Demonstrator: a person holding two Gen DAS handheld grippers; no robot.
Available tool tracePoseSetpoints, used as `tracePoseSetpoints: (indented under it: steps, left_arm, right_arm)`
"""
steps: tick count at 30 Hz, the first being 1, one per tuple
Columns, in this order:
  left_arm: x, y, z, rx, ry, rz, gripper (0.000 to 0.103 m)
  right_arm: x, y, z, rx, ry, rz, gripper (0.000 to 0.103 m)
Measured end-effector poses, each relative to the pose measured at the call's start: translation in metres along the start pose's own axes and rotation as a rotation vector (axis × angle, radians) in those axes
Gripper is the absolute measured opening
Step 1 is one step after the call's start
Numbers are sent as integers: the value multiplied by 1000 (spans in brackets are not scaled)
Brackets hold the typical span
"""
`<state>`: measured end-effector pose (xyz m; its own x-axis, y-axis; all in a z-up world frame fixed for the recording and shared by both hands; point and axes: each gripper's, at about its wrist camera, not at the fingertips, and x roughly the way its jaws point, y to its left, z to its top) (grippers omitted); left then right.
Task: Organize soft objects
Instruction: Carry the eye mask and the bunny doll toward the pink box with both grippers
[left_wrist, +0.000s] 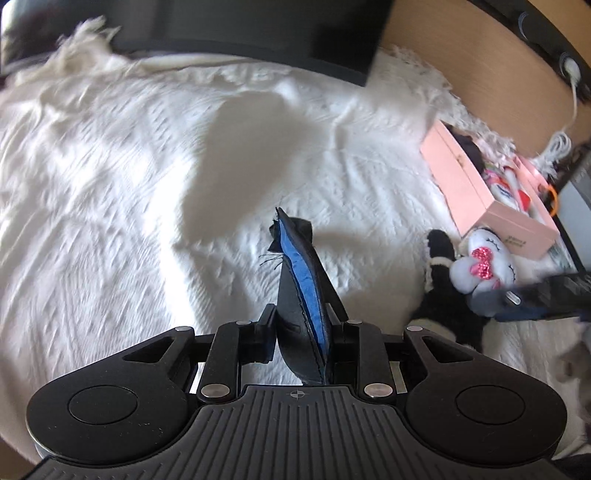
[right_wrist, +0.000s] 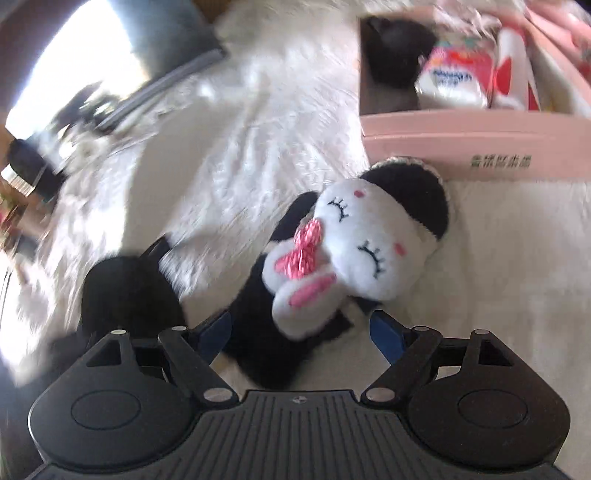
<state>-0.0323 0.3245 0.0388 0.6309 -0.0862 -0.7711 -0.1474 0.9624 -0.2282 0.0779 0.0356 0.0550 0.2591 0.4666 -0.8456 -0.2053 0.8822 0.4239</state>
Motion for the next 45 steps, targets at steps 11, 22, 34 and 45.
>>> tracePoseSetpoints:
  steps: [11, 22, 34, 45]
  left_arm:
    - [1, -3, -14, -55, -5, -73, 28]
    - [29, -80, -18, 72, 78, -210, 28]
    - [22, -83, -20, 104, 79, -170, 27]
    - [7, -54, -29, 34, 68, -83, 27]
  right_arm:
    - [13, 47, -36, -353, -80, -202, 68]
    - [-78, -13, -75, -502, -104, -155, 23]
    - [-58, -15, -56, -339, -201, -127, 79]
    - [17, 11, -38, -340, -169, -306, 94]
